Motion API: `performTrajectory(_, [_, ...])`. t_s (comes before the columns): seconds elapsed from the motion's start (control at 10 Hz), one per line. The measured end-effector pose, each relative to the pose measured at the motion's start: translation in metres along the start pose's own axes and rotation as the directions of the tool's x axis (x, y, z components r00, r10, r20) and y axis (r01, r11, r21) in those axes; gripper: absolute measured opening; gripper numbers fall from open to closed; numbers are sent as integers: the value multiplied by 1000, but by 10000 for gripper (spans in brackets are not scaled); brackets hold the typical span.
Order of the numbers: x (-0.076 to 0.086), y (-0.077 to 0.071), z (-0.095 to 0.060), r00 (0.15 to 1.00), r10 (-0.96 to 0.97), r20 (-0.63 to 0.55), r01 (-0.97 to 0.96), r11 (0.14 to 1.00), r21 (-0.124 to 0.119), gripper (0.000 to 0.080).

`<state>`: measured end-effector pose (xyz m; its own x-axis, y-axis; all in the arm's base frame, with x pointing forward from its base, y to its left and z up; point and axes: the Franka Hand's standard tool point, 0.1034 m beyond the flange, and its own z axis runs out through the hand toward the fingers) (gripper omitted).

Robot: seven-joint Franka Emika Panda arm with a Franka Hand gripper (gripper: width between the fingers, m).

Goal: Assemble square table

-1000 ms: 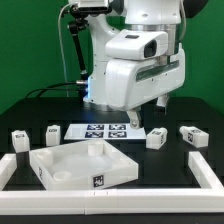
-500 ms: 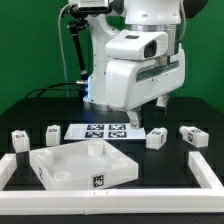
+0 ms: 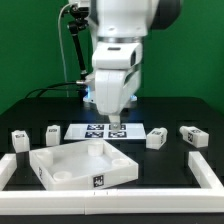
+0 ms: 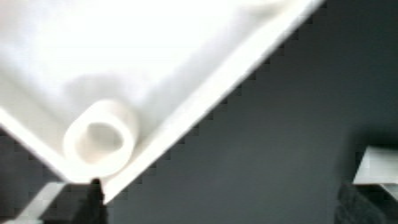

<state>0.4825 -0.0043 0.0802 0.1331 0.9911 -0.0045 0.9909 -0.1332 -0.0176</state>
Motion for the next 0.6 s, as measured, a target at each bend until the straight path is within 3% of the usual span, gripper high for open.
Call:
performTrajectory(0.1, [-16, -9, 8, 994, -113, -5, 113, 993, -16, 650])
performTrajectory(0.4, [-64, -21, 28, 931, -365, -10, 365, 931, 8, 650])
performTrajectory(0.6, [-82, -21, 36, 872, -489, -14, 489, 872, 19, 650])
